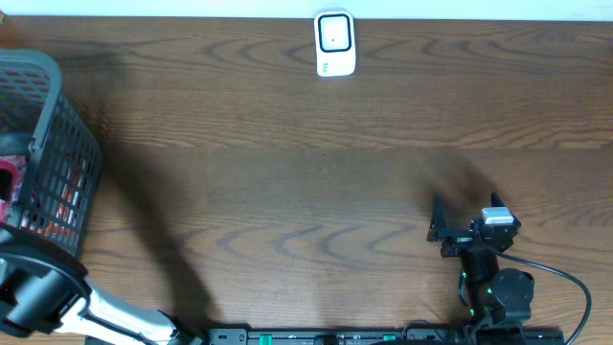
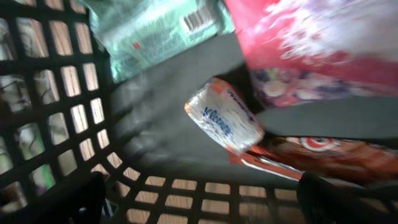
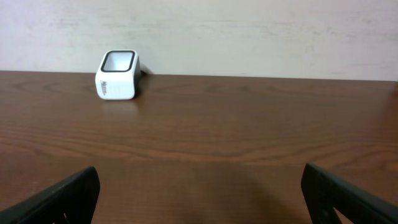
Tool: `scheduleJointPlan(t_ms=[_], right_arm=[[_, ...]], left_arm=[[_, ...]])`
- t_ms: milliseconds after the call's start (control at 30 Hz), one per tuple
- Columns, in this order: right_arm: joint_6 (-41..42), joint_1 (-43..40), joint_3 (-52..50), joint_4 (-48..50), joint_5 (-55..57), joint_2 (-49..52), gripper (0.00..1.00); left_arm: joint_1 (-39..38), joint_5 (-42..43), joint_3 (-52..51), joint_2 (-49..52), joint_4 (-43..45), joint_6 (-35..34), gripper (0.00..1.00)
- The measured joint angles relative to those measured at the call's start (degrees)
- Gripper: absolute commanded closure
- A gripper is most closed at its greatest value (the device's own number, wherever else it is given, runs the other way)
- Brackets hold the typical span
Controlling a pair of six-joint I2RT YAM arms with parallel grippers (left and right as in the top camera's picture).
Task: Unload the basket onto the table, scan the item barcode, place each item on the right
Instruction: 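Reach the left gripper into the grey basket and grasp a small orange packet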
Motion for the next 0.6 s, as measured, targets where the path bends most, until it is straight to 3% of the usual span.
scheduleJointPlan(t_ms=[467, 567, 600], right_arm=[[0.0, 0.0, 0.0, 0.0, 0.0, 0.0, 0.01], [0.0, 0.0, 0.0, 0.0, 0.0, 0.0, 0.01], [-0.02, 0.0, 0.0, 0.0, 0.0, 0.0, 0.01]], left_arm=[[0.0, 0.02, -2.16, 10.84, 4.09, -1.73, 0.02], [0.0, 0.07, -2.4, 11.3, 5.77, -1.36, 0.25], [0.0, 0.07, -2.43, 11.3, 5.95, -1.18, 0.41]])
